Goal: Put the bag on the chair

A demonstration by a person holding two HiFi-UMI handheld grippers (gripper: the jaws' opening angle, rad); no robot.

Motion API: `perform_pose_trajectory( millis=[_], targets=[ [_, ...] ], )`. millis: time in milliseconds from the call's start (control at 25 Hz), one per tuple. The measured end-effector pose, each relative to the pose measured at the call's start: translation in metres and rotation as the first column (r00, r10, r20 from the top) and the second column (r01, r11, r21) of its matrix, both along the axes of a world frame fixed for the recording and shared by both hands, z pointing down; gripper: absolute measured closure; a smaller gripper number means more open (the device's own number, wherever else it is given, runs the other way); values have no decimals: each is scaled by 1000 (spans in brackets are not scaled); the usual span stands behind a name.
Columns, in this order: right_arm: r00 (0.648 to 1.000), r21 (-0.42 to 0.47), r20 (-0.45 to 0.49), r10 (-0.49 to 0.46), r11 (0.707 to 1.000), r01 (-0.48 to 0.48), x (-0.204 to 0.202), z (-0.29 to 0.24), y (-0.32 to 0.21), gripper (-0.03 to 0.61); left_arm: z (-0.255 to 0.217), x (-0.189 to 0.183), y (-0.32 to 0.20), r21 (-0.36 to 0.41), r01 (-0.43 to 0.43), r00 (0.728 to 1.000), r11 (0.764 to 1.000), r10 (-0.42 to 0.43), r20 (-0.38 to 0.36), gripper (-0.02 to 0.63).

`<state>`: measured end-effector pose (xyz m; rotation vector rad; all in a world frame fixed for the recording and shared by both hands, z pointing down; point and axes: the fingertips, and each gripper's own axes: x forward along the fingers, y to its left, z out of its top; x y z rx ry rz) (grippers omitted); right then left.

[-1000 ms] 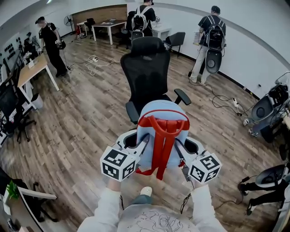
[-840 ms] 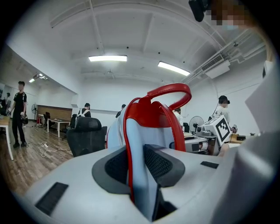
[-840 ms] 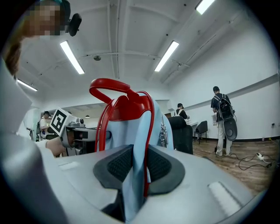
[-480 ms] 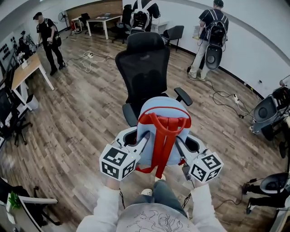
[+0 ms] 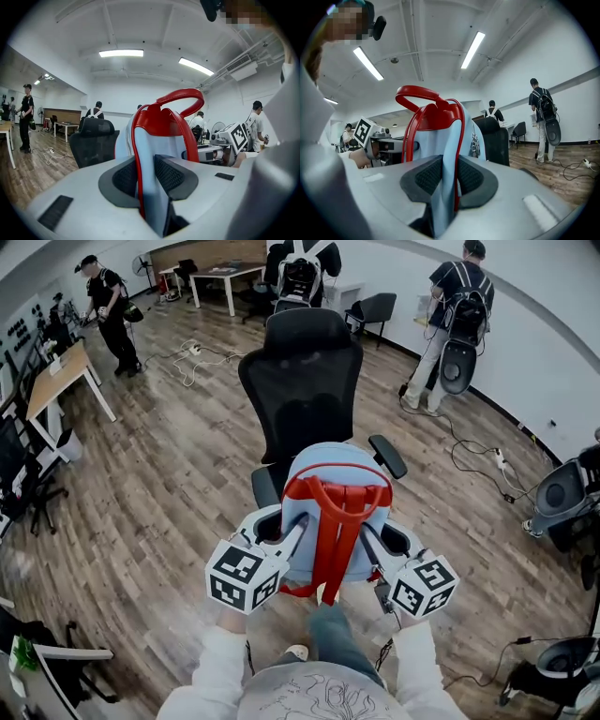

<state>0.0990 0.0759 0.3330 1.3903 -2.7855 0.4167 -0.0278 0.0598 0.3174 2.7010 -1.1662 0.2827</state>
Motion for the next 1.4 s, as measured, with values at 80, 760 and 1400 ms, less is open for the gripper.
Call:
perform_pose_trajectory(
  millis=[80, 760, 1400],
  targets=[
    [1000, 4, -1, -17, 1000, 17, 4, -1, -22, 485, -1, 4, -20, 2, 15, 1000, 1000, -15, 0, 509],
    [989, 10, 6, -145, 989, 144, 44, -6, -205, 486, -2, 42, -184, -1, 153, 988, 988, -153, 3, 509],
    [978, -68, 4, -210, 975, 210, 27, 32, -304, 486, 37, 25, -273, -83, 216, 976, 973, -214, 28, 509]
  ],
)
